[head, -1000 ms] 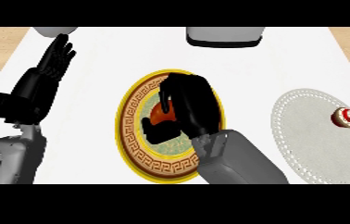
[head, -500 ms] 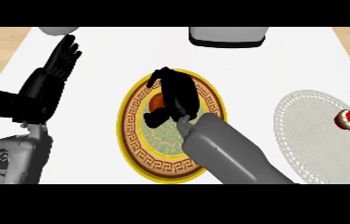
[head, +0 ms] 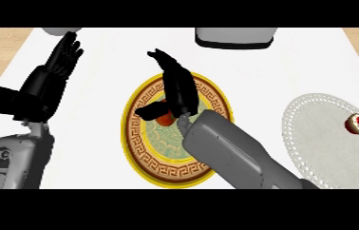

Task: Pick the tomato from the placemat and place it in the plate

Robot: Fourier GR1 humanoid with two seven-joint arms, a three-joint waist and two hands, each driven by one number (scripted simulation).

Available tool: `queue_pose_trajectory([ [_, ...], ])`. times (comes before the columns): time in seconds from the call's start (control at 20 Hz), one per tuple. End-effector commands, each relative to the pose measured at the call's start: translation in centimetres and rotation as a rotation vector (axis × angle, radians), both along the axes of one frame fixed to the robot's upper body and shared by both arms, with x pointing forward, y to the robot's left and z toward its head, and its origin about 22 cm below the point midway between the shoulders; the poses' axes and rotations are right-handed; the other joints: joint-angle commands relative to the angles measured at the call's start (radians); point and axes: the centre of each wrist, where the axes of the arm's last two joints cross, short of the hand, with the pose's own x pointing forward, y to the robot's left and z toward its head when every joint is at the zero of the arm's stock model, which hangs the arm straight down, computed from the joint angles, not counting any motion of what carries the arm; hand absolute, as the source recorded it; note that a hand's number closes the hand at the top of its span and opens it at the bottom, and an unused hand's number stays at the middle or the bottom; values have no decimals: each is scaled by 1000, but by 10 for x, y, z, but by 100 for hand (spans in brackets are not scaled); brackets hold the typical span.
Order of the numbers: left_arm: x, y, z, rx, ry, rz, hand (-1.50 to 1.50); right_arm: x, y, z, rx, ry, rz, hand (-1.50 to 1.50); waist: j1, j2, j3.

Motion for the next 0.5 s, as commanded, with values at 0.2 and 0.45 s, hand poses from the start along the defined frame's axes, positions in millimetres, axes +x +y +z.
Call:
queue_pose_trajectory([
  [0.2, -8, 20, -13, 3, 13, 20, 0, 5, -20, 15, 283, -34, -27, -150, -33, -7, 0],
  [0.45, -18, 23, -10, -3, 5, 28, 0, 15, -91, 14, 349, -29, -109, -150, -39, -9, 0],
])
